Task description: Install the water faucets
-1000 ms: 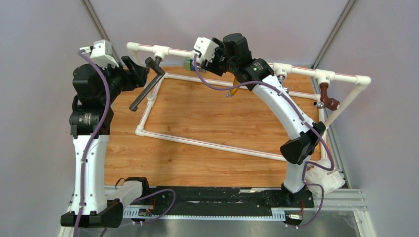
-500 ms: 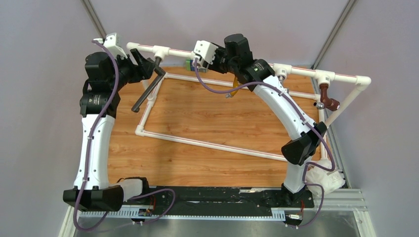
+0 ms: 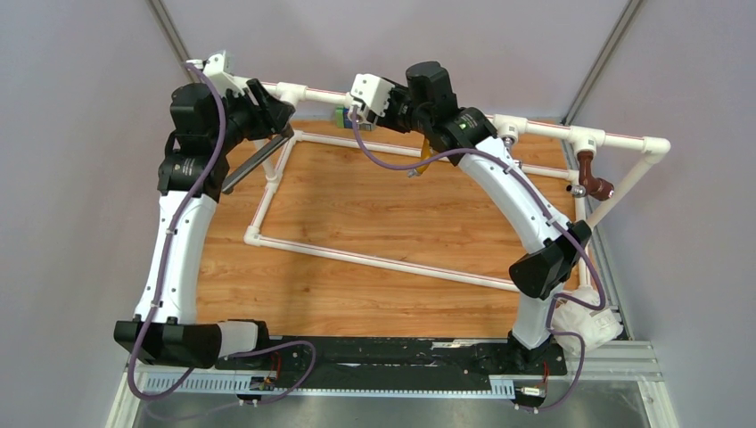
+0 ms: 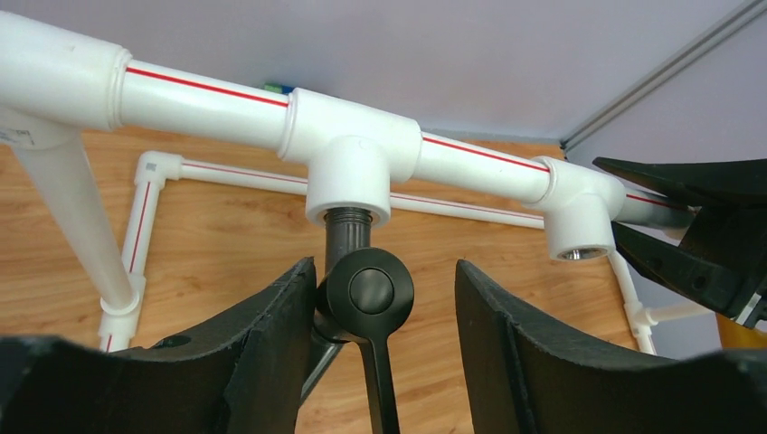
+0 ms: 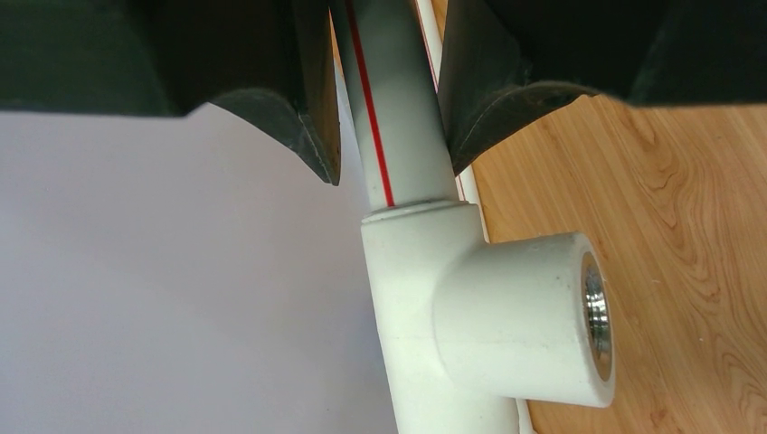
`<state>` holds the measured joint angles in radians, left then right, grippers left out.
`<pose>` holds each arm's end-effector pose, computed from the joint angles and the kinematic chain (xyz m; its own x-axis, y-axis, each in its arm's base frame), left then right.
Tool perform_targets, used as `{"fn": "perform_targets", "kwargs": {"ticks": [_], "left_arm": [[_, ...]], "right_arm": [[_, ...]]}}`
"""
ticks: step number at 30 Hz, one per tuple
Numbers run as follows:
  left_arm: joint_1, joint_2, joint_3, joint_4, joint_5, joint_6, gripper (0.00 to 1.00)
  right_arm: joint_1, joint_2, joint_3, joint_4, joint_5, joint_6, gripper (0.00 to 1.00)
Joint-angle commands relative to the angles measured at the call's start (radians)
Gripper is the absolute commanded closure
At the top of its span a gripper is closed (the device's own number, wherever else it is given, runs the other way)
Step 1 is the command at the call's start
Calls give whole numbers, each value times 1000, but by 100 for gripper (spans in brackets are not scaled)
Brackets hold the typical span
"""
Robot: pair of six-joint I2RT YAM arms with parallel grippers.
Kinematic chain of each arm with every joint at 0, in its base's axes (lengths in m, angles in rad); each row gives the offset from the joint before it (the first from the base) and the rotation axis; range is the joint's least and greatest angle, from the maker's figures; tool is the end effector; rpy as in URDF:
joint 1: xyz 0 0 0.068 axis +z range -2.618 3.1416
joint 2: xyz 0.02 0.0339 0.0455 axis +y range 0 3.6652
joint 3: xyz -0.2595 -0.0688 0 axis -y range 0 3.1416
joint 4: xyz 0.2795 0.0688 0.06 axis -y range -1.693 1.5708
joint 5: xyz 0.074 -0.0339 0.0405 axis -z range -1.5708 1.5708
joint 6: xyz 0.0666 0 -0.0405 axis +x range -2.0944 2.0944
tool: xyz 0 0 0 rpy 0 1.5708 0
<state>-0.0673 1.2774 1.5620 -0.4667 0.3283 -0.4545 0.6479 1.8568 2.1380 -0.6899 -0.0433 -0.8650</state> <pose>0.3289 -0.0437 0.4732 -0.3292 -0.3943 -0.8580 0.2621 0.8348 -0.4842 0.3762 0.2884 0.4418 0.2775 -0.7436 -0.6083 -0.6528 0.3186 -0.6873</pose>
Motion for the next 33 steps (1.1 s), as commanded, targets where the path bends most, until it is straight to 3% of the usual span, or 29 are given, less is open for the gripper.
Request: {"fn": "perform_targets", "kwargs": {"ticks": [1, 8, 16, 26, 30, 32, 33], "left_arm": [[-77, -38, 44, 77, 64, 7, 39], [-184, -49, -11, 92, 68, 7, 46], [-278, -20, -92, 94, 23, -4, 46], [-394, 30, -79, 69, -21, -4, 46], [-402, 10, -56, 59, -75, 60, 69], [-402, 5, -19, 19, -119, 164, 88], [-402, 4, 10, -18, -139, 204, 92]], "right_arm": [[6, -16, -27, 1, -53, 96, 93], [7, -18, -33, 3, -64, 101, 93], [9, -21, -44, 3, -66, 103, 93], [9, -21, -50, 10, -72, 106, 93], [9, -22, -55, 13, -76, 106, 93], [9, -22, -56, 15, -75, 106, 93], [9, -22, -58, 13, -75, 107, 93]]}}
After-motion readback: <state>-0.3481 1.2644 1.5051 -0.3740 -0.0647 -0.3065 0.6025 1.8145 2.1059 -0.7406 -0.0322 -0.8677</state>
